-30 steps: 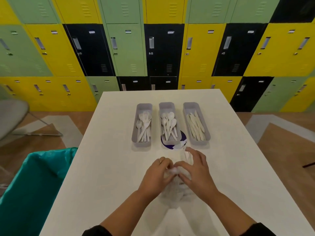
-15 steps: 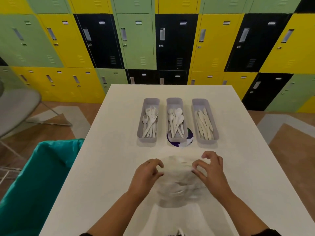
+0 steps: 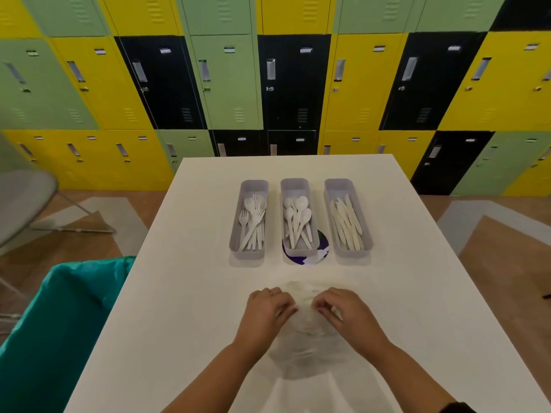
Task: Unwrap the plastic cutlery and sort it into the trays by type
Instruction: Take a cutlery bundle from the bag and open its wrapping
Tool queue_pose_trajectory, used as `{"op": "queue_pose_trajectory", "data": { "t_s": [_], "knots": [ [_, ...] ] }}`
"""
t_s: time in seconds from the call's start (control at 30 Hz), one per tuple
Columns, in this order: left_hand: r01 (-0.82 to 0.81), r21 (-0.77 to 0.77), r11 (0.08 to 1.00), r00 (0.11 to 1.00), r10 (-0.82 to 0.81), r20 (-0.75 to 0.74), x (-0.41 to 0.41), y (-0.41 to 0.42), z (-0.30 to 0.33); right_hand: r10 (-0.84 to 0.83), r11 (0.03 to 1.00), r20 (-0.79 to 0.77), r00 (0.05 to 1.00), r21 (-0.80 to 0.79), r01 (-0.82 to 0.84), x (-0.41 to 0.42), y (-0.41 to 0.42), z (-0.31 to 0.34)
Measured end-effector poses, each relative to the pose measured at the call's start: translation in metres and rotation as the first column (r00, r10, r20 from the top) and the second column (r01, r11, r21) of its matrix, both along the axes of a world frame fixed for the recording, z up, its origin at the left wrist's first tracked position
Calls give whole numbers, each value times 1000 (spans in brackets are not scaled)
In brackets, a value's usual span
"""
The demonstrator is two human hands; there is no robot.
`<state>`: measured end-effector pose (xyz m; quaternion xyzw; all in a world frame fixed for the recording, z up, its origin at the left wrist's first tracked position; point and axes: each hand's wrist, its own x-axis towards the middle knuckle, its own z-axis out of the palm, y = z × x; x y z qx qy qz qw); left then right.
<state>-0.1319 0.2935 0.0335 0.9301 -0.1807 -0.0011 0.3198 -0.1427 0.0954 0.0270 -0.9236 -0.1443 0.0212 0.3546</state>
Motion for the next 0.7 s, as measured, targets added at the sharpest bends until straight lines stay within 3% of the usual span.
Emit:
{"op": "queue_pose_trajectory", "data": {
  "t_s": [0.1, 0.23, 0.37, 0.47, 0.6, 0.7],
  "knots": [
    [-120, -61, 991, 992, 118, -39, 5, 5, -1, 18, 999, -64, 998, 35, -16, 0, -15, -1],
    [-87, -79, 993, 992, 79, -96, 5, 6, 4, 90, 977, -44, 995, -189, -97, -5, -19, -13],
    [-154, -176, 972, 984, 134, -118, 1, -4, 10, -38, 999, -3, 999, 5, 38, -10, -12, -10],
    [-232, -200, 952, 969, 209, -131, -2, 7, 8, -212, 958, -49, 976, 186, 218, -13, -27, 2],
    [-305, -208, 929, 950, 282, -134, -9, 19, 0, -339, 908, -101, 935, 223, 354, -21, -37, 4],
    [-360, -206, 910, 930, 330, -163, -14, 26, -5, -407, 892, -159, 900, 143, 428, -27, -42, -8]
  ]
}}
